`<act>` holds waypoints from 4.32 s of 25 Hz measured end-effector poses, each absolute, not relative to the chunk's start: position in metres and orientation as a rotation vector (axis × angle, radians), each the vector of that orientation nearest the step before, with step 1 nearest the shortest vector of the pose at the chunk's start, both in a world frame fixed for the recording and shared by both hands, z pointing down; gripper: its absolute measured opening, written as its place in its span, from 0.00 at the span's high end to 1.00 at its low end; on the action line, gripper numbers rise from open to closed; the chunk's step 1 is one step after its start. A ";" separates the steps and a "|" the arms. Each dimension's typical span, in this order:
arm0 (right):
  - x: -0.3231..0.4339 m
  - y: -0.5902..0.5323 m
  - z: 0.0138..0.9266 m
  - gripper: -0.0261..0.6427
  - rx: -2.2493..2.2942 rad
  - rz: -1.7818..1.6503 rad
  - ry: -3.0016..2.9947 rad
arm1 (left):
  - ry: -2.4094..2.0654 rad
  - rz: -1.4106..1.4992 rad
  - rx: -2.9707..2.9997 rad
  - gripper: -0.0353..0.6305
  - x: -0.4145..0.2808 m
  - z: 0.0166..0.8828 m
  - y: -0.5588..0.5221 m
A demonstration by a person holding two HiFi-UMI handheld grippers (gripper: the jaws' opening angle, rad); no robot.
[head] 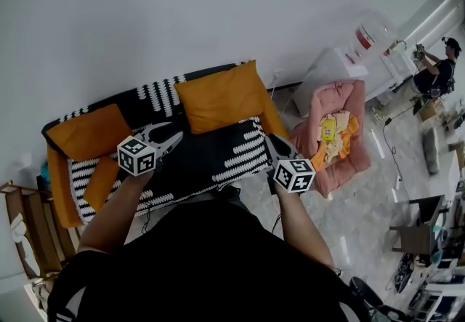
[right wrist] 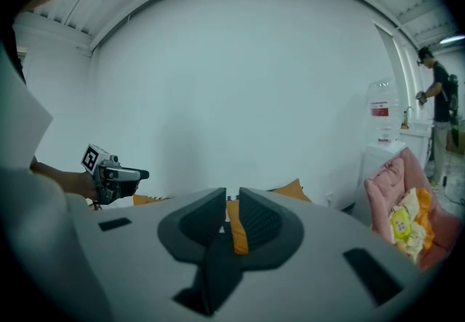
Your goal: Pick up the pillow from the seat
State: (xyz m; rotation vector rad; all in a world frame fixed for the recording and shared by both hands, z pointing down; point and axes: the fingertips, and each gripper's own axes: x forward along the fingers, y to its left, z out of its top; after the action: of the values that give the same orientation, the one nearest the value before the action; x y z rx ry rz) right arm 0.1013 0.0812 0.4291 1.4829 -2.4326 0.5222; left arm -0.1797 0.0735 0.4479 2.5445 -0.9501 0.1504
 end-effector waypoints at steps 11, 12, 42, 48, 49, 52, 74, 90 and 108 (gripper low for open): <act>0.121 0.031 0.437 0.88 1.411 0.524 -2.476 | -1.046 0.148 2.496 0.69 -0.170 0.448 0.050; 0.123 0.024 0.438 0.88 1.406 0.526 -2.477 | -1.053 0.146 2.492 0.69 -0.168 0.448 0.046; 0.163 -0.151 0.477 0.88 1.194 0.609 -2.509 | -1.230 0.148 2.307 0.69 -0.123 0.480 -0.070; 0.173 -0.187 0.490 0.88 1.133 0.623 -2.513 | -1.280 0.144 2.262 0.69 -0.111 0.487 -0.095; 0.175 -0.193 0.492 0.88 1.121 0.626 -2.512 | -1.289 0.143 2.253 0.69 -0.109 0.487 -0.098; 0.183 -0.209 0.499 0.88 1.087 0.637 -2.510 | -1.317 0.143 2.229 0.68 -0.102 0.490 -0.110; 0.205 -0.294 0.570 0.87 0.954 0.684 -2.418 | -1.443 0.142 2.016 0.68 -0.106 0.549 -0.152; 0.209 -0.315 0.613 0.86 1.057 0.751 -2.329 | -1.435 0.124 1.923 0.68 -0.137 0.612 -0.175; 0.201 -0.366 0.675 0.81 1.090 0.824 -2.224 | -1.441 0.127 1.810 0.66 -0.172 0.673 -0.211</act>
State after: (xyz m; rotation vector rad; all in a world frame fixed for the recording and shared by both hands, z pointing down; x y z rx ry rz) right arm 0.2008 -0.3656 0.6749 1.0903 -2.2244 0.8241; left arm -0.1723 -0.2107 0.6734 1.8101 -1.4413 0.1273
